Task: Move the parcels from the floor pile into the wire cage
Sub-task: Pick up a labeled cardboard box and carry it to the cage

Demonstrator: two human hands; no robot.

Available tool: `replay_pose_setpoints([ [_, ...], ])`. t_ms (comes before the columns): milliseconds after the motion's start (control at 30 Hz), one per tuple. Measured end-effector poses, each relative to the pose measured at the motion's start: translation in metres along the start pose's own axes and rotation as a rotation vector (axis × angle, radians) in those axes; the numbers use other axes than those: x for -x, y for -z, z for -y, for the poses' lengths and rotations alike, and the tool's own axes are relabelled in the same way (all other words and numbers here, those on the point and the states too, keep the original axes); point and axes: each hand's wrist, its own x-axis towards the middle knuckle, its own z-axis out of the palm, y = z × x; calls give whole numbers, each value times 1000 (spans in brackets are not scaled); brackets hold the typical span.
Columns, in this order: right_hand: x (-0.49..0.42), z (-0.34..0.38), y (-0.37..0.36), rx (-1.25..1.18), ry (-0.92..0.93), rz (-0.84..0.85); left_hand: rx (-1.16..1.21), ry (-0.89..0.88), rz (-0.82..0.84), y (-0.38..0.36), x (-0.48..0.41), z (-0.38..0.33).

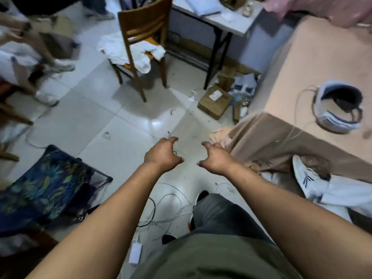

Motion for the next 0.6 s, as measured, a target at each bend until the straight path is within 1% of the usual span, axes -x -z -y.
replay_pose_setpoints([
  [133, -9, -39, 11, -57, -95, -26, -39, -64, 47, -13, -37, -31],
  [300, -39, -79, 36, -108, -141, -17, -85, -66, 110, -21, -86, -59],
  [433, -73, -101, 59, -131, -136, 9, -109, -52, 132, -21, -127, -82],
  [600, -120, -119, 90, -141, -127, 2, -102, -31, 98, -10, -180, -104],
])
